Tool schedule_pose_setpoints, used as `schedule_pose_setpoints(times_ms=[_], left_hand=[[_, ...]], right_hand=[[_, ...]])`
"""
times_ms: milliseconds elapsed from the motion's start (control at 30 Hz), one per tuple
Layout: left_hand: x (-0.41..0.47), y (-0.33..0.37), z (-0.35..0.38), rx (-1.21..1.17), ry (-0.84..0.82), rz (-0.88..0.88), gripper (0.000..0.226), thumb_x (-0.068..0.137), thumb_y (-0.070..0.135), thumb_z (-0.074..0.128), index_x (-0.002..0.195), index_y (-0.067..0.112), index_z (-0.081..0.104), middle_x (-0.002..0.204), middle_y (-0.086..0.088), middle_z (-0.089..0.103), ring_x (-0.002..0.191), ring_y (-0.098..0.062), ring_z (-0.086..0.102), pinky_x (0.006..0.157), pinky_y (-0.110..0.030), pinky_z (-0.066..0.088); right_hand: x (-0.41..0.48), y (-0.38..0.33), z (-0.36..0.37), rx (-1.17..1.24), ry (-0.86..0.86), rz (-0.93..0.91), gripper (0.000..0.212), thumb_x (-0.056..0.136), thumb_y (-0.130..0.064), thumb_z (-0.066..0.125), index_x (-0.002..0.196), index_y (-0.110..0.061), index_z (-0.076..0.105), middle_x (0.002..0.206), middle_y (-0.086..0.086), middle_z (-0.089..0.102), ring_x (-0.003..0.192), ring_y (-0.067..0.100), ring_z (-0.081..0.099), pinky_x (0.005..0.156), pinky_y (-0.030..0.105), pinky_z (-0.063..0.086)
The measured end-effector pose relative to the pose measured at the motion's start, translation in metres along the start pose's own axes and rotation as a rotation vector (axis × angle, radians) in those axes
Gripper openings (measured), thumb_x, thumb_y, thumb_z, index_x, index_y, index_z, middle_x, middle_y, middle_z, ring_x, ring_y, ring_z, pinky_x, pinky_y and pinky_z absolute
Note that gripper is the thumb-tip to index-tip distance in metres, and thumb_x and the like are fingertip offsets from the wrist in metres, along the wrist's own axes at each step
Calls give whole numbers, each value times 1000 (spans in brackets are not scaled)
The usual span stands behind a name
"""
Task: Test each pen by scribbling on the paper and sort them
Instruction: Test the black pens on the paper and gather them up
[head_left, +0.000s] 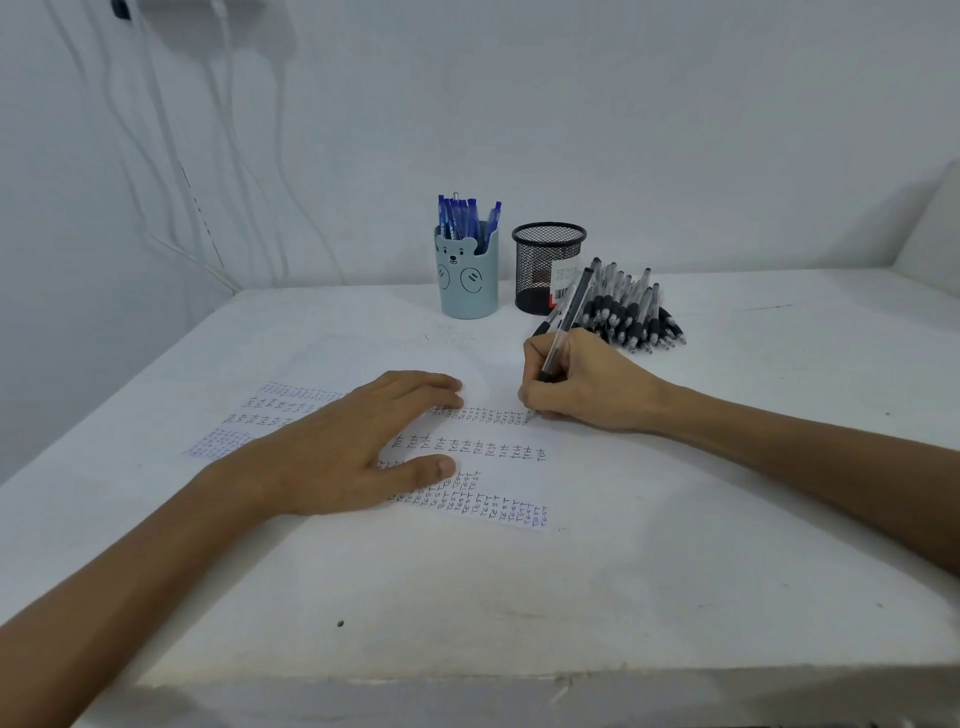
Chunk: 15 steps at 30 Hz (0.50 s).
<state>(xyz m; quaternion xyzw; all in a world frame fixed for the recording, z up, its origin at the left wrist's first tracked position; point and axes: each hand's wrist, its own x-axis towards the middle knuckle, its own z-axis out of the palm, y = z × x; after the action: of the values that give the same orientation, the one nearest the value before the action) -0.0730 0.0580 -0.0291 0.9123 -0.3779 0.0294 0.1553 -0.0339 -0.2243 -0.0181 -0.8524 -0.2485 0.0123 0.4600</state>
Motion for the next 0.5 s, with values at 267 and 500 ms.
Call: schedule_pose_setpoints(times_ms=[267,500], left_hand=[[0,0,0,-6,1,1,67,96,70,46,151,32,40,158,26,31,148,5,27,115,-8,22],[-1,0,0,-8,6,-2,68,95,70,45,151,31,42,158,27,31,148,5,27,116,-10,24]], right_hand=[[0,1,1,-29,32,-8,23,85,-6,72,68,-16,60,64,14,68,55,18,58,59,35,47],[-1,3,-1,-32,38,-7,20,85,-7,71,69,-13,61,61,9,68,54,17,58,58,34,47]])
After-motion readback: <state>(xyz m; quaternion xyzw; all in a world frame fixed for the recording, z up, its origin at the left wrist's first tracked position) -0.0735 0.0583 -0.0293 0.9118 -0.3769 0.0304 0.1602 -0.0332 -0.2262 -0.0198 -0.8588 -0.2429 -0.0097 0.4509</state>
